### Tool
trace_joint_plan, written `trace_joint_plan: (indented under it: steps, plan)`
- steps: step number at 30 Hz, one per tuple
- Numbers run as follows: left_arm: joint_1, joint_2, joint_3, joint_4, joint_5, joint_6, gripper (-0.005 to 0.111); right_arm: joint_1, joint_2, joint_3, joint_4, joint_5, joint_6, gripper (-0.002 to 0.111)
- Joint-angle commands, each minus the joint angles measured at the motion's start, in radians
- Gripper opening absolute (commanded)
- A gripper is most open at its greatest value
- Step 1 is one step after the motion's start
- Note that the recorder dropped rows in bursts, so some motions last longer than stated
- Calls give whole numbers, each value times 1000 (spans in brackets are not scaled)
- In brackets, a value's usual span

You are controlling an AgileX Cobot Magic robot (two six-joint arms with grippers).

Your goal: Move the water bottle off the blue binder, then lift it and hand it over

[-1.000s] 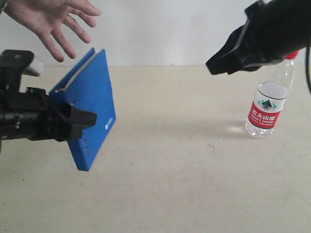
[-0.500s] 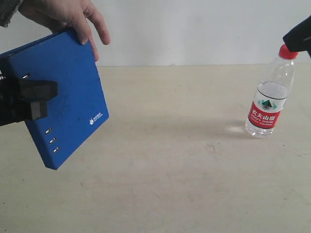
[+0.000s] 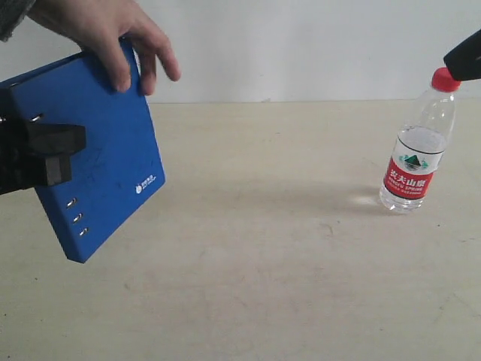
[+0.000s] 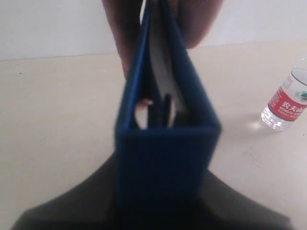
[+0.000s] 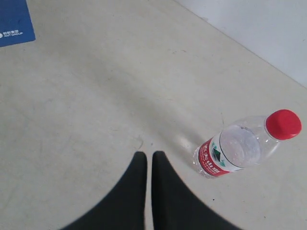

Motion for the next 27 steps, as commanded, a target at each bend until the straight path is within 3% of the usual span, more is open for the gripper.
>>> trace_joint_plan:
  steps: [1,4,7,17,20,24,26,27]
  plan:
    - [-3,-5,1,-2,0,-2,35,1,-5,-3,-4,2,8,0]
    - [-3,-5,1,-2,0,-2,56,1,-5,-3,-4,2,8,0]
    - [-3,-5,1,-2,0,-2,67,1,-5,-3,-4,2,8,0]
    - [-3,-5,1,-2,-5,-2,66,1,-5,-3,-4,2,12,0]
    - [-3,-5,16,-2,-76,-2,54,1,-5,-3,-4,2,12,0]
    - [1,41,42,-2,-247,-2,11,1,-5,-3,-2,2,13,0]
    - [1,89,42,120,-304,-6,8,1,-5,-3,-2,2,20,0]
    - [1,147,38,315,-358,-45,7,1,-5,-3,-2,0,31,0]
